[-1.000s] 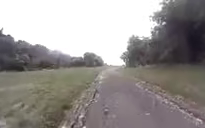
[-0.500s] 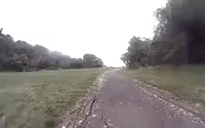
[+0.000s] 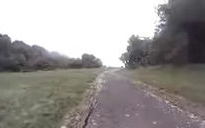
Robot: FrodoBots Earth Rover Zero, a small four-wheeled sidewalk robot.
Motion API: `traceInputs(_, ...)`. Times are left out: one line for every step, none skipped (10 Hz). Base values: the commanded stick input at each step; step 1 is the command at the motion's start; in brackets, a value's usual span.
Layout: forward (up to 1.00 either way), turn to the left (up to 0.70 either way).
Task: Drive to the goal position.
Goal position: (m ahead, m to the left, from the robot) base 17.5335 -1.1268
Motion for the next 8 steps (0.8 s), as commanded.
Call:
traceInputs(0.85, 0.0)
traceInputs(0.85, 0.0)
traceInputs(0.85, 0.0)
traceInputs(0.85, 0.0)
traceInputs(0.85, 0.0)
traceInputs(0.85, 0.0)
traceInputs(0.85, 0.0)
traceInputs(0.85, 0.0)
